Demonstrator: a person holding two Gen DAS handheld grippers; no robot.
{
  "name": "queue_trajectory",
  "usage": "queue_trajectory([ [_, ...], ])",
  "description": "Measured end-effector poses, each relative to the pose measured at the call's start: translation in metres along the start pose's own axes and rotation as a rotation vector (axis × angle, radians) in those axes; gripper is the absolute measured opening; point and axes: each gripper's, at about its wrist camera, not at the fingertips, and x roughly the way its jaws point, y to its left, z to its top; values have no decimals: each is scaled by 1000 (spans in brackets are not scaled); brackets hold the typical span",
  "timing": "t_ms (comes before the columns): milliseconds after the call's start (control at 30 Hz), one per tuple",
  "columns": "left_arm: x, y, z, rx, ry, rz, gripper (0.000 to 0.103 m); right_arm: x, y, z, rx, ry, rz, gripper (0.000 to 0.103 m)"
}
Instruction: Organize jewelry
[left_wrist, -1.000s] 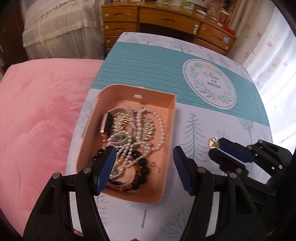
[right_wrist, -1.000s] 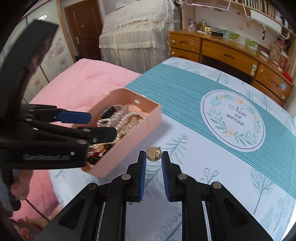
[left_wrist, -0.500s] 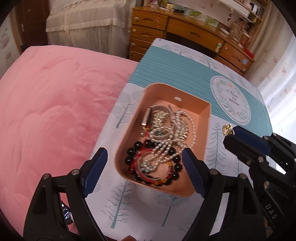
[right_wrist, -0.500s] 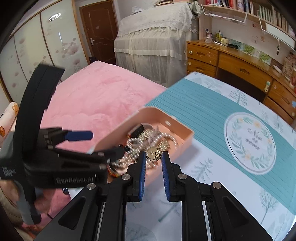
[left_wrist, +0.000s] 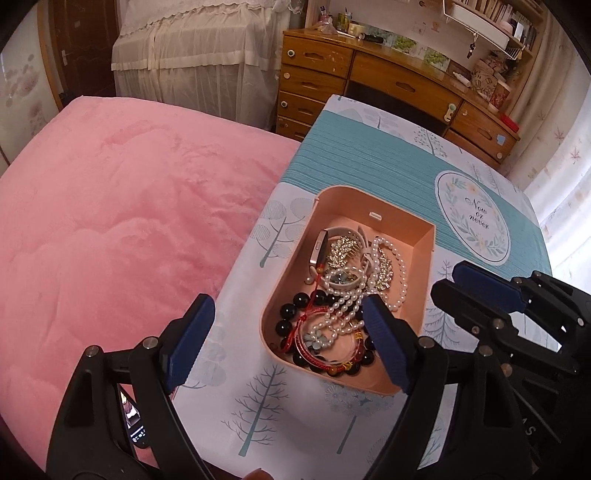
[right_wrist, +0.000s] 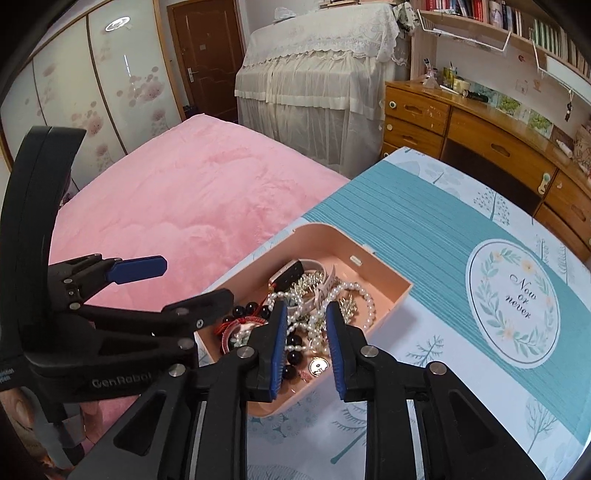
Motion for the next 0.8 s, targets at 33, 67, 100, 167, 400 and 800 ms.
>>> queue_trajectory([
  [33,-2,-2,-1,8,-1,-4,81,-2,-1,-2,7,0,1,23],
  [67,-3,-5,-2,19,-5,-4,81,-5,-4,-5,11,-1,1,24],
  [100,-5,-9,-3,35,-11,-2,81,-9,-7,-9,18,-1,-3,25],
  [167,-10,-18,-6,76,-20,1,81,-14,-14,-15,35,3,-14,27],
  [400,-17,-58,-22,169,1,-66,81,-47,-49,-54,129,21,-76,31],
  [800,-32,-141,-54,303,64,-201,81,-137,-99,-136,407,20,-203,35],
])
